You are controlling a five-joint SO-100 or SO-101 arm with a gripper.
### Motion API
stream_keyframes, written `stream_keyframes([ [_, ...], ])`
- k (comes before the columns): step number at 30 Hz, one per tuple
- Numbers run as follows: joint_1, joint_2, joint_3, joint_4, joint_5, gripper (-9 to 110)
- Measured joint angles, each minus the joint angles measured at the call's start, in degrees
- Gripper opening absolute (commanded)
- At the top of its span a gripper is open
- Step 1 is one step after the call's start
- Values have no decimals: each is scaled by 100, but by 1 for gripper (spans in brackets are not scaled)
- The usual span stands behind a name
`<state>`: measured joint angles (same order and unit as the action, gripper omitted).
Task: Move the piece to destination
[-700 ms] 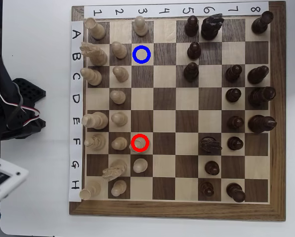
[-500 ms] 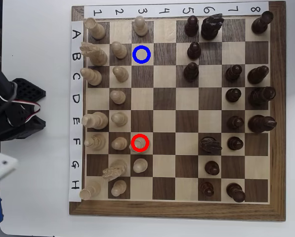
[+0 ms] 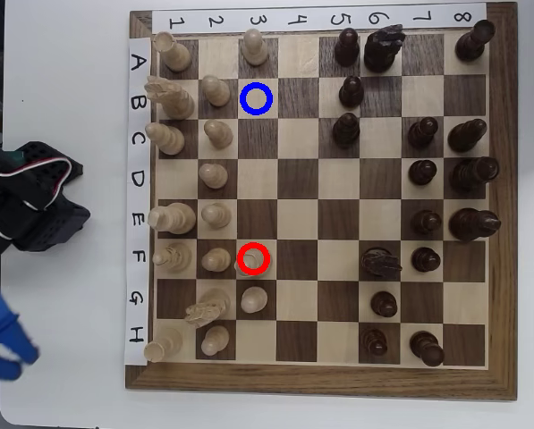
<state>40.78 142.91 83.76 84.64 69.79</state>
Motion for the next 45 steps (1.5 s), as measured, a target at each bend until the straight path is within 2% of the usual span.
stream_keyframes([
  [13, -1301, -1239, -606, 1143, 1301, 0],
  [27, -2435, -1898, 246, 1327, 2654, 2],
  [38, -2689, -2145, 1230, 352, 2944, 4],
  [45, -2698, -2145, 2145, -633, 2637, 9],
])
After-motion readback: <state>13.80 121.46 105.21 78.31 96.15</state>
